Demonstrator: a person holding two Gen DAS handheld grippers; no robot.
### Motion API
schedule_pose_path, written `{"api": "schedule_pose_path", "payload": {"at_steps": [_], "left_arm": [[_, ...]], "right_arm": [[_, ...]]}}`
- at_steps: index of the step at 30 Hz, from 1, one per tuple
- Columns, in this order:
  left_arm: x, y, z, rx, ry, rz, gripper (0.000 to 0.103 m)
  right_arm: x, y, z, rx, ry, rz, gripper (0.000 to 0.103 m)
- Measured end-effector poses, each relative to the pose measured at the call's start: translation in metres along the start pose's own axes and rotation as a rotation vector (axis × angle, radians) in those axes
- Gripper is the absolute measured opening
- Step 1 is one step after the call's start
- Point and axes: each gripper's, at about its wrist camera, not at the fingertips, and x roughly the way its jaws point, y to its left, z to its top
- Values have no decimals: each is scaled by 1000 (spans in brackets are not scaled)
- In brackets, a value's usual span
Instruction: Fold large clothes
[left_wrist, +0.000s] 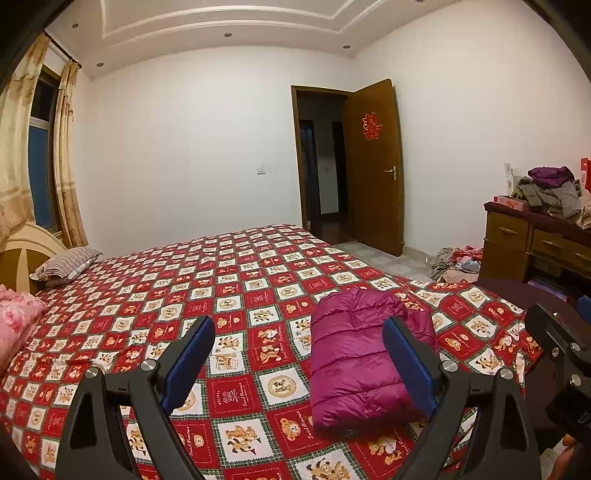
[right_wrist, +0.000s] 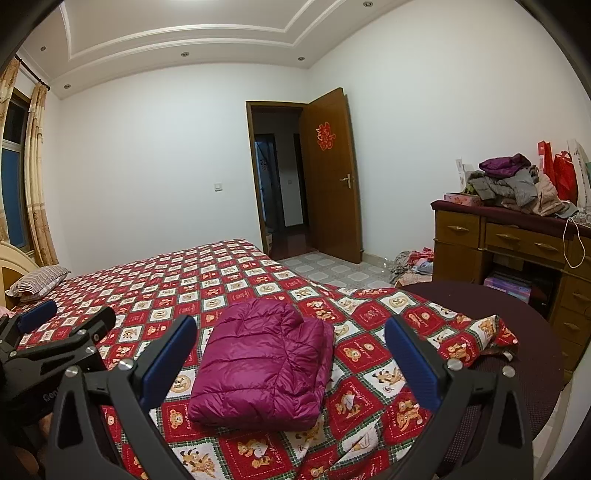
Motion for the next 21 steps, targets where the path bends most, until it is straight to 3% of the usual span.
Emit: {"api": "schedule_pose_path", "payload": {"at_steps": [10, 21], "left_arm": [[1, 4, 1, -23, 12, -66, 93], [4, 7, 2, -35, 13, -23, 93]], "right_arm": [[0, 0, -3, -2, 9, 4, 103], [1, 2, -6, 0, 16, 3, 103]]}}
